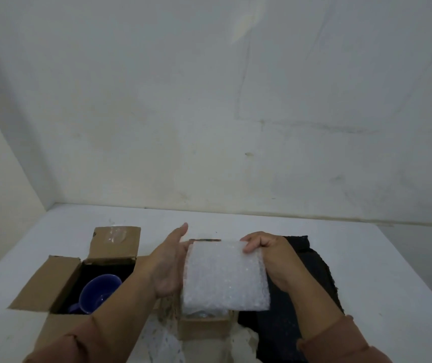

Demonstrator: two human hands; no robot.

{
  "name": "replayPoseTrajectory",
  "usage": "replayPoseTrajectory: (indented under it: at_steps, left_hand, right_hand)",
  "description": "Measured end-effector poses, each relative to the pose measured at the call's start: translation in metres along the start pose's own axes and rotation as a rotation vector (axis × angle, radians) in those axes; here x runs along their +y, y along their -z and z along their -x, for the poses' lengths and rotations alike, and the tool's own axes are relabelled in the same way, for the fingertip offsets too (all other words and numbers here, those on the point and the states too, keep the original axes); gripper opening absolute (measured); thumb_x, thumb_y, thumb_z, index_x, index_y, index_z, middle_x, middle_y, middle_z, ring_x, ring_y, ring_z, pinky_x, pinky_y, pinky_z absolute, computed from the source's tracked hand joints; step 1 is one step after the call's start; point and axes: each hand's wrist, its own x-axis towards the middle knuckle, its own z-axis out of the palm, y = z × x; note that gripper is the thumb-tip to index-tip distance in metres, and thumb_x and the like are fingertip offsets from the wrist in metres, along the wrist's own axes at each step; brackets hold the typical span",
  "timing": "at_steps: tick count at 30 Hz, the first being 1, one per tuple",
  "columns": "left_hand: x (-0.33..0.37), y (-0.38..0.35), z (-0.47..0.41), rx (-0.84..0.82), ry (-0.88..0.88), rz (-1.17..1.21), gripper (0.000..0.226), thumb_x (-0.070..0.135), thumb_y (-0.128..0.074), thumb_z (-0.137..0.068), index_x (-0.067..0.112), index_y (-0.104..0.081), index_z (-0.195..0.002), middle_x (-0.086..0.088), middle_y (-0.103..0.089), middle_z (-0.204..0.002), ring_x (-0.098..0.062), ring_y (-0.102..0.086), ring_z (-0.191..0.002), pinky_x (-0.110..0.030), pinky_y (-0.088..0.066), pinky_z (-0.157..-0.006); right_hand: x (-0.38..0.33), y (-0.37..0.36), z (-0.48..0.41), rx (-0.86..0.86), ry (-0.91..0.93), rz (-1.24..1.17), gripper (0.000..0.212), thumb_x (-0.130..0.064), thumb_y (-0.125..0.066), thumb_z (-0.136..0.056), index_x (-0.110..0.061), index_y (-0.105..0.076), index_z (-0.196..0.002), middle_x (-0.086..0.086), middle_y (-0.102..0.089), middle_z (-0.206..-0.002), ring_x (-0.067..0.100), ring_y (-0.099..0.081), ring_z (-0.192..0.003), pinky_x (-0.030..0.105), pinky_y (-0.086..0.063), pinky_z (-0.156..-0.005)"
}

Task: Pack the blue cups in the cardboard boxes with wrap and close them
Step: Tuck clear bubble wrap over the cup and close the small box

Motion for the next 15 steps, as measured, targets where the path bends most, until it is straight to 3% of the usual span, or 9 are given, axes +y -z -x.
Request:
replayPoseTrajectory:
  at_steps: [2, 4, 6, 10, 13, 15]
  left_hand:
    - [-0.003, -0.001, 0.000, 0.010, 0.058, -0.158, 0.050, 0.048, -0.050, -0.091, 0.007, -0.066, -0.115, -0.020, -0.068, -0.112, -0.035, -0.065, -0.104, -0.043, -0.053, -0.082]
    - [-0.004, -0.001, -0.002, 0.088, 0.014, -0.234, 0.032, 0.021, -0.060, -0.090, -0.001, -0.063, -0.114, -0.020, -0.071, -0.103, -0.035, -0.068, -0.095, -0.044, -0.056, -0.077]
    - [-0.003, 0.003, -0.004, 0.182, -0.027, -0.314, 0.025, 0.007, -0.060, -0.089, -0.004, -0.061, -0.111, -0.020, -0.070, -0.103, -0.037, -0.066, -0.095, -0.047, -0.055, -0.082]
    - [-0.003, 0.012, -0.005, 0.224, -0.032, -0.376, 0.023, 0.007, -0.057, -0.091, -0.001, -0.058, -0.112, -0.017, -0.067, -0.106, -0.032, -0.065, -0.095, -0.039, -0.056, -0.073]
    - [-0.006, 0.016, -0.006, 0.225, -0.043, -0.366, 0.024, 0.008, -0.058, -0.091, -0.002, -0.057, -0.113, -0.018, -0.068, -0.105, -0.033, -0.066, -0.094, -0.040, -0.056, -0.075]
    - [-0.008, 0.018, -0.006, 0.236, -0.053, -0.361, 0.028, 0.013, -0.062, -0.089, 0.001, -0.057, -0.113, -0.017, -0.068, -0.108, -0.035, -0.065, -0.097, -0.048, -0.054, -0.085]
  right_hand:
    - [0.004, -0.007, 0.000, 0.007, 0.043, 0.087, 0.055, 0.024, -0.048, -0.074, -0.018, -0.067, -0.044, 0.000, -0.063, -0.094, 0.024, -0.058, -0.093, 0.030, -0.051, -0.072]
    - [0.005, -0.012, 0.002, 0.001, 0.060, 0.185, 0.060, 0.024, -0.045, -0.075, -0.021, -0.067, -0.044, -0.002, -0.062, -0.097, 0.022, -0.057, -0.097, 0.028, -0.050, -0.073]
    - [0.005, -0.013, 0.001, -0.021, -0.001, 0.143, 0.053, 0.019, -0.045, -0.078, -0.019, -0.071, -0.052, -0.003, -0.064, -0.102, 0.021, -0.059, -0.099, 0.027, -0.051, -0.075]
    - [0.004, -0.009, 0.003, -0.124, -0.238, -0.161, 0.025, 0.001, -0.045, -0.088, -0.006, -0.066, -0.077, 0.012, -0.064, -0.098, 0.026, -0.062, -0.083, 0.034, -0.053, -0.070]
    - [0.012, -0.012, 0.007, -0.186, -0.233, -0.058, 0.013, 0.000, -0.053, -0.088, -0.011, -0.059, -0.085, 0.008, -0.061, -0.087, 0.020, -0.058, -0.076, 0.032, -0.048, -0.067]
    - [0.018, -0.018, 0.007, -0.167, -0.212, -0.016, 0.023, 0.009, -0.053, -0.085, -0.013, -0.054, -0.091, 0.011, -0.059, -0.093, 0.024, -0.056, -0.081, 0.033, -0.045, -0.067]
